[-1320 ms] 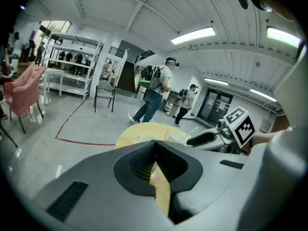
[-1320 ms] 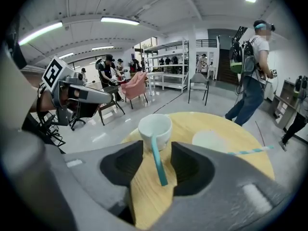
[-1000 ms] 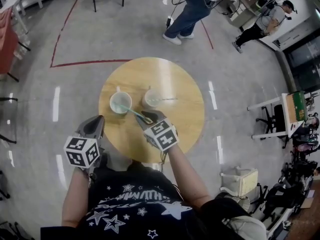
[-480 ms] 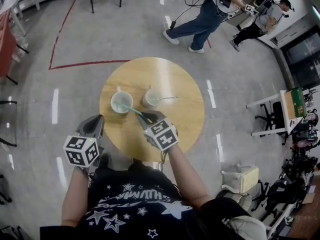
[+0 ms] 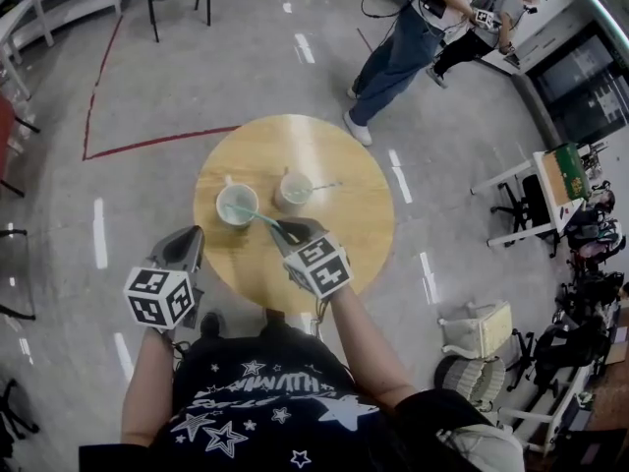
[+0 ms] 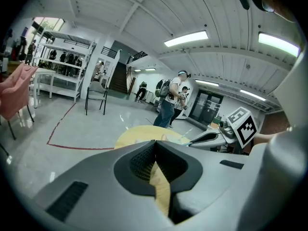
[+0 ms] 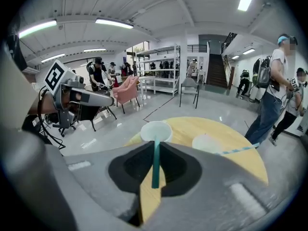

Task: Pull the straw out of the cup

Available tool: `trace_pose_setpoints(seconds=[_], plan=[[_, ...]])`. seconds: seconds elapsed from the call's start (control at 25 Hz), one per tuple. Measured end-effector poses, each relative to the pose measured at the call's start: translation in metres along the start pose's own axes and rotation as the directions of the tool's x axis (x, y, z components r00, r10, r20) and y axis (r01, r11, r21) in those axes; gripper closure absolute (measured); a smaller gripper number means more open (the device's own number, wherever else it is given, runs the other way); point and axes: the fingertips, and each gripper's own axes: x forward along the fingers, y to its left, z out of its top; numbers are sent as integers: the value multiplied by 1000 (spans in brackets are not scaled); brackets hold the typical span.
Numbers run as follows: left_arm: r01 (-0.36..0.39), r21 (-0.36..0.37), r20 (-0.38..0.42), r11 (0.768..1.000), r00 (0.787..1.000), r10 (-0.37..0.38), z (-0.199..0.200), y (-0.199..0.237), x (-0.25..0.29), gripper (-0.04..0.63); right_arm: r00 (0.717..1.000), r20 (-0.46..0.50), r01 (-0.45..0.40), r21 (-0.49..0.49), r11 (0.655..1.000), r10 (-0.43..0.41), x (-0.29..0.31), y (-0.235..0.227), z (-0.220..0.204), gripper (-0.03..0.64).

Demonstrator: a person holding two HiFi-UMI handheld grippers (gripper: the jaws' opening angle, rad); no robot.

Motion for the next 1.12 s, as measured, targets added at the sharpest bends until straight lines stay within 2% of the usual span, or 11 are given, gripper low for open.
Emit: trace_pose_setpoints(seconds=[0.4, 0.8, 0.92, 1.12], plan=[[133, 19, -35, 991, 991, -132, 4, 10, -14, 589, 990, 16, 139, 89, 986, -141, -16, 19, 8, 586], [277, 69, -107, 958, 957, -269, -2, 24, -16, 589, 952, -13, 305, 140, 942, -307, -24, 33, 3, 585], [301, 74, -123, 951, 949, -291, -3, 22, -14, 589, 946, -17, 323, 143, 936, -324, -28, 34, 5, 586], [307, 78, -121, 948, 947, -297, -3, 15, -12, 589, 947, 1, 318, 147, 937, -321, -35, 35, 7, 586]])
